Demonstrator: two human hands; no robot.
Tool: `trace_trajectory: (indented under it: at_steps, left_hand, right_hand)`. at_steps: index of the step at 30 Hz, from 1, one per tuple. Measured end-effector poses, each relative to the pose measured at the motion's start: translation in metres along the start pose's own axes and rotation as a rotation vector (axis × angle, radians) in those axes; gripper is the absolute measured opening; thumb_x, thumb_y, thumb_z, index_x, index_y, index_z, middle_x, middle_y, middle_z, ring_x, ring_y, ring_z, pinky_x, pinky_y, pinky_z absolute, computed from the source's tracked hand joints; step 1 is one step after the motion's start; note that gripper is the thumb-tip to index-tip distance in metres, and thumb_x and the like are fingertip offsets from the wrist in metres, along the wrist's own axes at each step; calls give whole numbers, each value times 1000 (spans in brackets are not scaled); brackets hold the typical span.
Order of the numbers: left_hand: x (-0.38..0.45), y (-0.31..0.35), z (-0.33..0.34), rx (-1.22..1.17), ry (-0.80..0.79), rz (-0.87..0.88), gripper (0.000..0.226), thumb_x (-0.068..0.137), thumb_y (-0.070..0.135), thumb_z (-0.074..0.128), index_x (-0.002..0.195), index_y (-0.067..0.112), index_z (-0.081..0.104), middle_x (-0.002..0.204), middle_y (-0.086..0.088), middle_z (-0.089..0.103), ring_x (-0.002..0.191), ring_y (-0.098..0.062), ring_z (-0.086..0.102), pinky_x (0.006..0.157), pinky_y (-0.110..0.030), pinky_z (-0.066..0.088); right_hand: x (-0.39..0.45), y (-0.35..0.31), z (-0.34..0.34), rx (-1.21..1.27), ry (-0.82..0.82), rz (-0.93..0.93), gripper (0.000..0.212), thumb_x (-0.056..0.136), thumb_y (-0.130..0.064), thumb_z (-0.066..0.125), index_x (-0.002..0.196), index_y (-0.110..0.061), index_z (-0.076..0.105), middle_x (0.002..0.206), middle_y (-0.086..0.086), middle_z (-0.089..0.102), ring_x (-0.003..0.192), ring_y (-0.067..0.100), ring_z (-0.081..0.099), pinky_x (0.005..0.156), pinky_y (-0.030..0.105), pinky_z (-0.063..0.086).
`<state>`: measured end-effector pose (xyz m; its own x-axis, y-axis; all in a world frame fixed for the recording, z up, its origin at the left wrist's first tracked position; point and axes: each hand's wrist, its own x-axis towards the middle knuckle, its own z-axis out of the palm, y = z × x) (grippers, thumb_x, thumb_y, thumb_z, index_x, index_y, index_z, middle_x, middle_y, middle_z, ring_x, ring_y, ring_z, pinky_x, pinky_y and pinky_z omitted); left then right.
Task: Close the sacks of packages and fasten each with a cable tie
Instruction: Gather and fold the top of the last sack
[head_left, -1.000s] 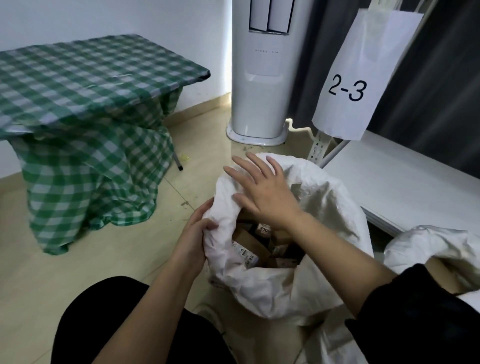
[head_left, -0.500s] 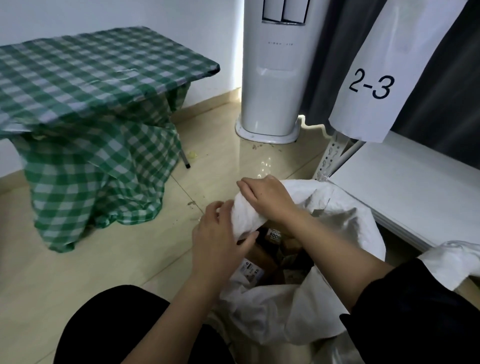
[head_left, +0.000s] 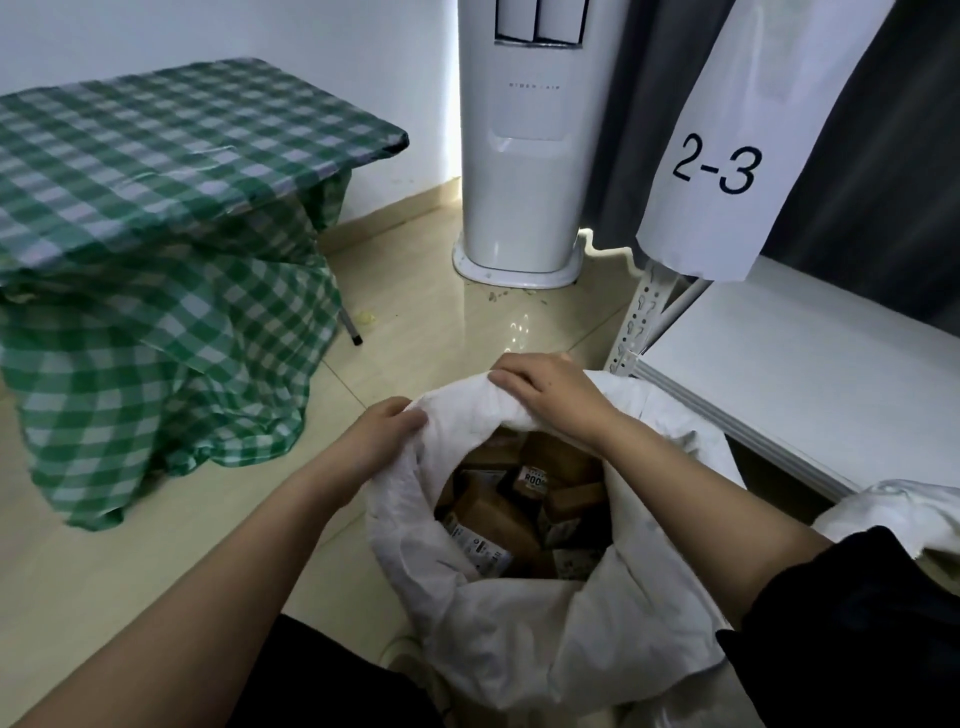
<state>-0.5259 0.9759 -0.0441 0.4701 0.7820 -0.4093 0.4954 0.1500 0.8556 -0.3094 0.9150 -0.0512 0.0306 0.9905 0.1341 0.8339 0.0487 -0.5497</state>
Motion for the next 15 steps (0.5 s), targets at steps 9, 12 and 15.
trace_trajectory:
  at_steps: [9, 12, 15]
  left_hand:
    - [31, -5, 33, 921, 348, 700, 52, 91, 49, 46, 125, 11, 50, 104, -9, 64, 81, -27, 63, 59, -31, 43]
    - [41, -3, 31, 825, 344, 635, 34, 97, 42, 44, 114, 15, 54, 94, -6, 65, 78, -25, 61, 61, -30, 37]
    - [50, 1, 27, 584, 188, 447, 30, 98, 42, 41, 110, 20, 59, 100, -1, 65, 85, -18, 57, 68, -32, 40]
  right_hand:
    - [5, -14, 2, 340, 86, 159, 25, 96, -36, 51, 121, -31, 47, 82, -14, 59, 80, 3, 55, 82, 30, 39]
    - [-22, 15, 0, -293, 113, 24, 52, 96, -51, 42, 143, -30, 34, 129, -3, 53, 115, 18, 51, 94, 40, 38]
    - [-45, 46, 2, -482, 121, 10, 58, 94, -58, 30, 144, -29, 37, 123, 3, 56, 100, 27, 60, 77, 40, 49]
